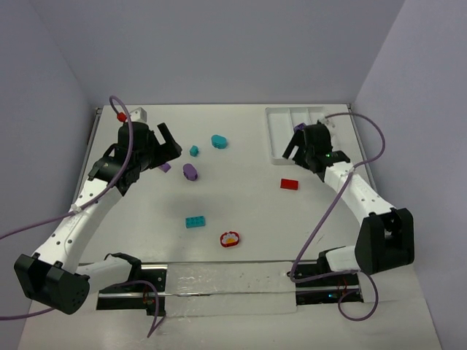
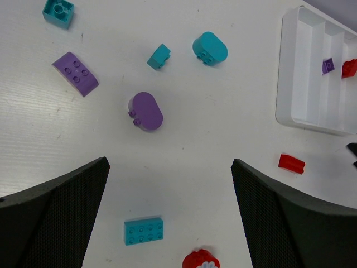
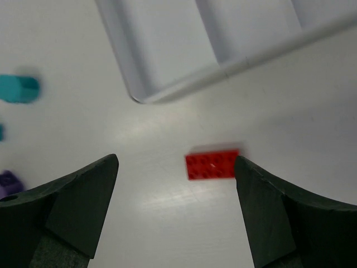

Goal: Sort the legos into containers by color

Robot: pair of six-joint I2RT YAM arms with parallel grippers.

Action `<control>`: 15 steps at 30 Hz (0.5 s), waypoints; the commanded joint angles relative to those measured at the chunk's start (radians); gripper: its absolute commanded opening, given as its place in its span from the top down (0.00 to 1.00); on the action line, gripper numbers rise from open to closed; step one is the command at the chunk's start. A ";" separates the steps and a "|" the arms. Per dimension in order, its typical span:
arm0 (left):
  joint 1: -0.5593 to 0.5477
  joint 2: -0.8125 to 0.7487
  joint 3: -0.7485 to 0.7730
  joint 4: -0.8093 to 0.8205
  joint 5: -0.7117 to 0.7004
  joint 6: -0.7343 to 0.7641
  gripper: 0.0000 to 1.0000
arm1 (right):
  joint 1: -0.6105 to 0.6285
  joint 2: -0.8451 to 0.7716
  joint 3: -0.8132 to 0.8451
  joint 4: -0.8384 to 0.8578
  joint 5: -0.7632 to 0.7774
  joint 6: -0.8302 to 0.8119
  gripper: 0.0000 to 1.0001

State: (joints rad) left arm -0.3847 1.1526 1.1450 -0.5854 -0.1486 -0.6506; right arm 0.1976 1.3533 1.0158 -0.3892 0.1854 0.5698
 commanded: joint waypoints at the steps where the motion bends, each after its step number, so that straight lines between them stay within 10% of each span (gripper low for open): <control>1: -0.005 -0.020 -0.006 0.015 0.015 0.000 0.01 | -0.005 -0.022 -0.134 0.027 -0.032 -0.010 0.08; 15: -0.003 0.002 -0.011 0.021 0.021 -0.010 0.01 | -0.004 0.222 -0.110 0.079 -0.121 -0.056 0.02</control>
State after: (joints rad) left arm -0.3847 1.1553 1.1297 -0.5842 -0.1335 -0.6510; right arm 0.1955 1.5415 0.8618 -0.3637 0.0883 0.5344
